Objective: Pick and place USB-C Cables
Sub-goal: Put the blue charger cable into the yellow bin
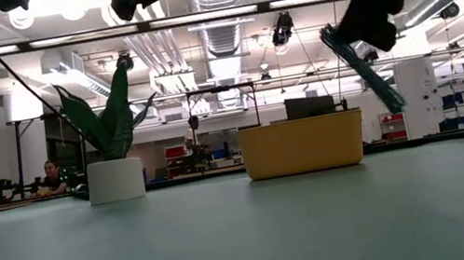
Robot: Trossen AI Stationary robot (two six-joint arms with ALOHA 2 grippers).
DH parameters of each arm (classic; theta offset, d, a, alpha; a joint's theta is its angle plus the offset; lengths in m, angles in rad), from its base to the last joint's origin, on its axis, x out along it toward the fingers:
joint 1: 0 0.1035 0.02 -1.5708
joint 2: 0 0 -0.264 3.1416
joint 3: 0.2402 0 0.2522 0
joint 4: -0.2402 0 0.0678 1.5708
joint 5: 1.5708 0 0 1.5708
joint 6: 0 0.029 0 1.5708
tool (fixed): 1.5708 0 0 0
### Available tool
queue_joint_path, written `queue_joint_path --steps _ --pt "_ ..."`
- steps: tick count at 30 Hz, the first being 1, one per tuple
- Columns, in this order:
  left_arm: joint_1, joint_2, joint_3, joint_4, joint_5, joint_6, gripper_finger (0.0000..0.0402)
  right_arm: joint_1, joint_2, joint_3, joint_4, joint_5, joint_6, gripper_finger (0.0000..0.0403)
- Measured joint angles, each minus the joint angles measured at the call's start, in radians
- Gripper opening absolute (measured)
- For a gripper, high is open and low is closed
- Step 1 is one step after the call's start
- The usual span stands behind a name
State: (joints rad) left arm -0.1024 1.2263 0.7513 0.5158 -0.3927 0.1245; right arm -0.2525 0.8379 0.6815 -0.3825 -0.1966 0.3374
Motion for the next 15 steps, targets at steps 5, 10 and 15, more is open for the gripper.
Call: queue_joint_path --steps 5,10,15 --pt "-0.004 0.004 -0.006 0.009 0.002 -0.021 0.0171 0.009 0.002 -0.057 0.215 -0.043 -0.026 0.0036" --pt "-0.005 0.044 -0.007 0.086 0.05 -0.065 0.0171 0.012 0.002 -0.132 0.472 -0.048 -0.05 0.0036" --pt "-0.006 0.104 -0.008 0.154 0.084 -0.098 0.0171 0.017 0.003 -0.214 0.731 -0.07 -0.079 0.0036"
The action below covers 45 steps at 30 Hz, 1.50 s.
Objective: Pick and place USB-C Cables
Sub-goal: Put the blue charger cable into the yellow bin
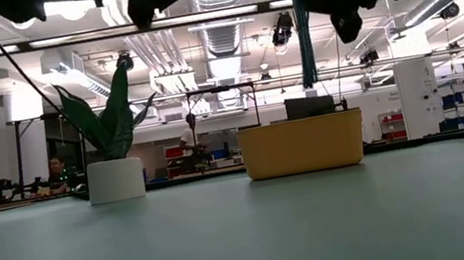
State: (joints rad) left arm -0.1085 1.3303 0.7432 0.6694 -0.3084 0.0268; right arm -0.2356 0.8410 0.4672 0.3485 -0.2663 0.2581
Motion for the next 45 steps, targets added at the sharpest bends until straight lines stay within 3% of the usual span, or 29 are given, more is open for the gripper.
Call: queue_joint_path --steps 15,19,45 --pt "0.005 0.22 0.032 0.232 0.04 -0.096 0.0171 0.047 0.0 -0.041 0.217 -0.004 -0.099 0.0036" --pt "0.009 0.271 0.081 0.236 0.092 -0.103 0.0171 0.062 0.0 -0.037 0.218 -0.004 -0.123 0.0036" --pt "0.04 0.49 0.294 0.232 0.138 -0.127 0.0171 0.087 0.0 -0.033 0.238 -0.021 -0.165 0.0036"
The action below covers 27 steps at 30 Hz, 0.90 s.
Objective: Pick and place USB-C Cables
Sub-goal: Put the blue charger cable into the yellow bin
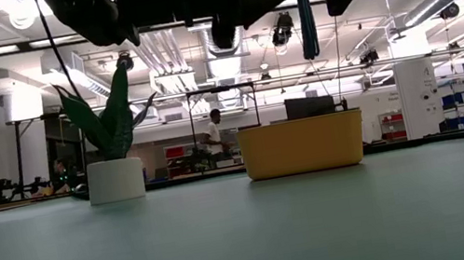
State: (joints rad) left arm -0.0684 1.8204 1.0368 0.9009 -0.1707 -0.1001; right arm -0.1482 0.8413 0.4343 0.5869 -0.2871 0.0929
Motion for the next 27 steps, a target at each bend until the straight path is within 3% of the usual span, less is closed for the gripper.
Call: queue_joint_path --steps 13,19,27 --pt "0.025 -0.003 -0.001 -0.001 -0.05 0.002 0.0171 0.0 0.0 0.0 -0.004 -0.013 -0.008 0.0036" --pt "0.03 -0.004 0.011 0.0 0.006 0.002 0.0171 0.0 0.0 0.0 0.004 -0.012 -0.027 0.0036" --pt "0.03 -0.004 0.01 -0.001 0.009 0.002 0.0171 0.0 0.0 0.0 0.029 -0.009 -0.027 0.0036"
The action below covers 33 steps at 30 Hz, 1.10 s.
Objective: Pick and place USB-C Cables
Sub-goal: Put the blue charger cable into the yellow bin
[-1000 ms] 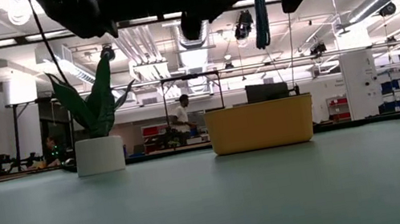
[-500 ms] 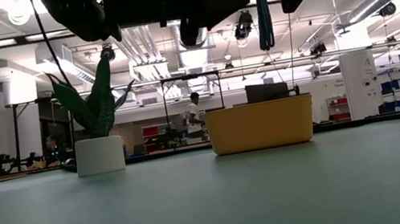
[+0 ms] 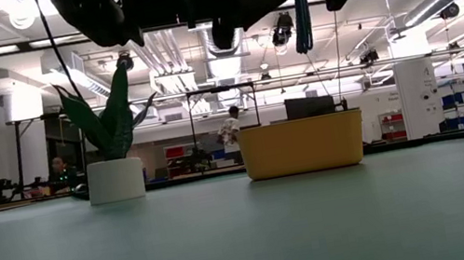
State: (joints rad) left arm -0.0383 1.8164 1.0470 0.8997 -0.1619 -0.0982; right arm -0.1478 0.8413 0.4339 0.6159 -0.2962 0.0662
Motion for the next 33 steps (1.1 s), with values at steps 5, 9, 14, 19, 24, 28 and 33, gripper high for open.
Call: queue_joint_path --steps 5,9,14,19,24,28,33 --pt "0.0 0.029 0.012 0.036 0.001 -0.001 0.0171 0.0 0.0 0.0 0.004 0.0 -0.005 0.0036" --pt "0.0 0.057 0.034 0.028 0.001 -0.001 0.0171 0.0 0.0 0.0 0.003 0.0 -0.006 0.0036" --pt "0.0 0.072 0.054 0.037 0.001 0.0 0.0164 0.0 0.0 0.0 0.003 0.0 -0.007 0.0036" --pt "0.0 0.071 0.049 0.034 0.002 0.0 0.0113 0.0 0.0 0.0 -0.005 0.0 -0.008 0.0036" --pt "0.0 0.07 0.047 0.031 0.004 0.0 0.0048 0.0 0.0 0.0 -0.006 0.001 -0.014 0.0036" --pt "0.0 0.068 0.046 0.026 0.004 0.0 0.0021 0.0 0.0 0.0 -0.008 0.001 -0.014 0.0036" --pt "0.0 0.066 0.045 0.024 0.004 0.0 0.0022 0.0 0.0 0.0 -0.012 0.001 0.012 0.0055"
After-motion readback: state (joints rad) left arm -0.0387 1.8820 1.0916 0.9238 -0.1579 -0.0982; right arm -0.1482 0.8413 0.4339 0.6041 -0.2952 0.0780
